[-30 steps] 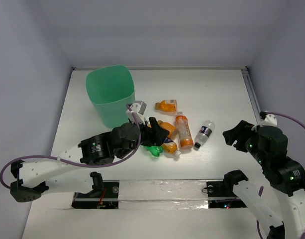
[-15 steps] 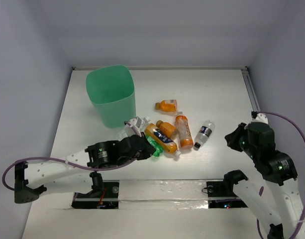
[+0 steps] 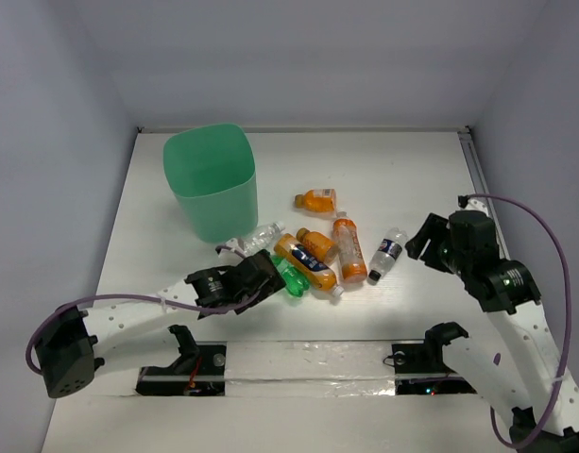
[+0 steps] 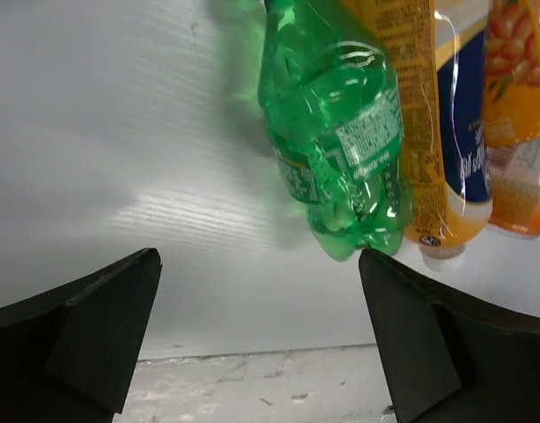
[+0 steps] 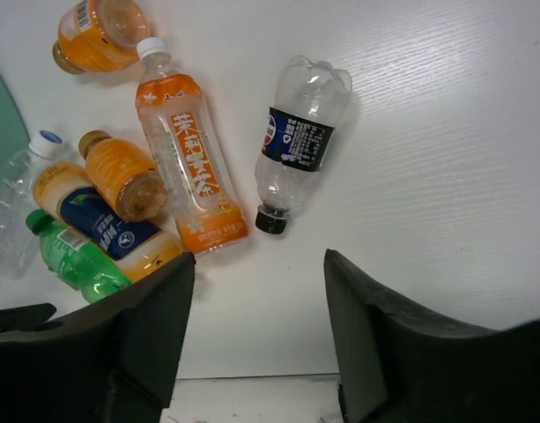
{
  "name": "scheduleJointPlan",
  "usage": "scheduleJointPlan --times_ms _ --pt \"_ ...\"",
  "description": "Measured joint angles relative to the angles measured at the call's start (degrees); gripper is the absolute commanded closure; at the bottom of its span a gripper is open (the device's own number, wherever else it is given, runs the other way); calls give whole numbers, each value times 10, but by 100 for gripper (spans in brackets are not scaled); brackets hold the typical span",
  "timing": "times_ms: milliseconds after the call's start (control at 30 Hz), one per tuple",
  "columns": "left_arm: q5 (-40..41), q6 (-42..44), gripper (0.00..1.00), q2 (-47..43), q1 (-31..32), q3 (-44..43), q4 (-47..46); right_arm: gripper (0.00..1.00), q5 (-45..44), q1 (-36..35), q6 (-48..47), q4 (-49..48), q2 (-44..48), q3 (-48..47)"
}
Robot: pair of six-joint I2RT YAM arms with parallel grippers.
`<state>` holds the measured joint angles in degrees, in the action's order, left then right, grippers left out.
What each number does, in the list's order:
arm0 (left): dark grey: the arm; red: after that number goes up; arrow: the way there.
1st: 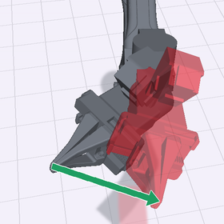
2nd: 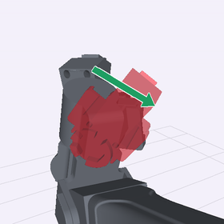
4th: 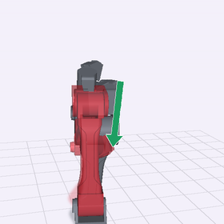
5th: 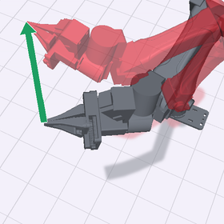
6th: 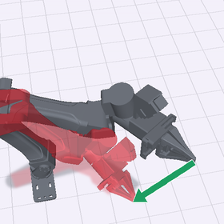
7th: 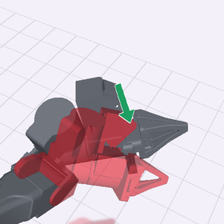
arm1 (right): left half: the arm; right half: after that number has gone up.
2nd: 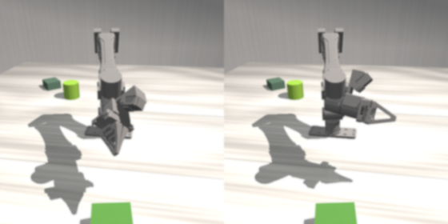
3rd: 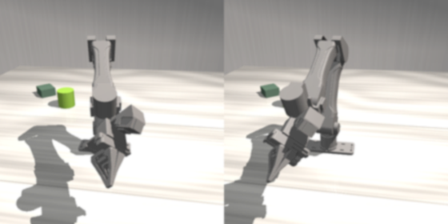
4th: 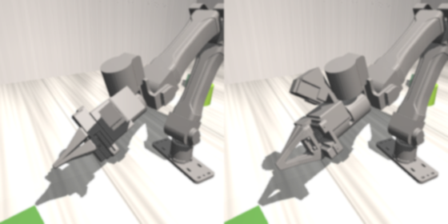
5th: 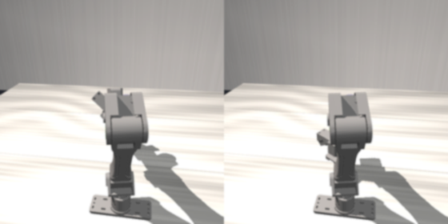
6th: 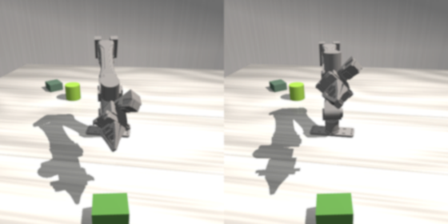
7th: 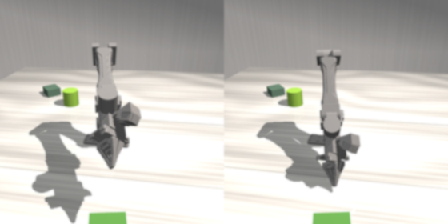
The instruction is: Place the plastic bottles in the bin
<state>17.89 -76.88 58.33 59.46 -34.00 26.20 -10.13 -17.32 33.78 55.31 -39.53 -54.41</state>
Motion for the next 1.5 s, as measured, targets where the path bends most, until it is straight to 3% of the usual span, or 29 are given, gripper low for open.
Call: scheduleJointPlan --times_ms 100,433,733,767,967,1067,1400,1500 --pt "-3 -5 2 1 -20 10 -16 22 4 4 -1 -18 -19 4" --pt "3 -10 3 63 -43 10 -104 16 46 91 -14 -96 -116 46" --pt "7 -5 19 130 -59 10 -174 6 107 148 -35 -170 -219 73" --pt "7 -4 26 136 -60 9 -183 5 114 148 -36 -176 -231 74" --pt "8 10 55 166 -63 2 -233 4 142 150 -38 -207 -272 84" --pt "7 24 62 165 -63 2 -235 4 150 150 -38 -225 -296 84" --pt "-6 77 63 31 -36 16 -131 11 191 150 -40 -275 -399 84" --pt "-7 87 63 -7 -16 -6 -90 19 197 150 -41 -290 -435 84"
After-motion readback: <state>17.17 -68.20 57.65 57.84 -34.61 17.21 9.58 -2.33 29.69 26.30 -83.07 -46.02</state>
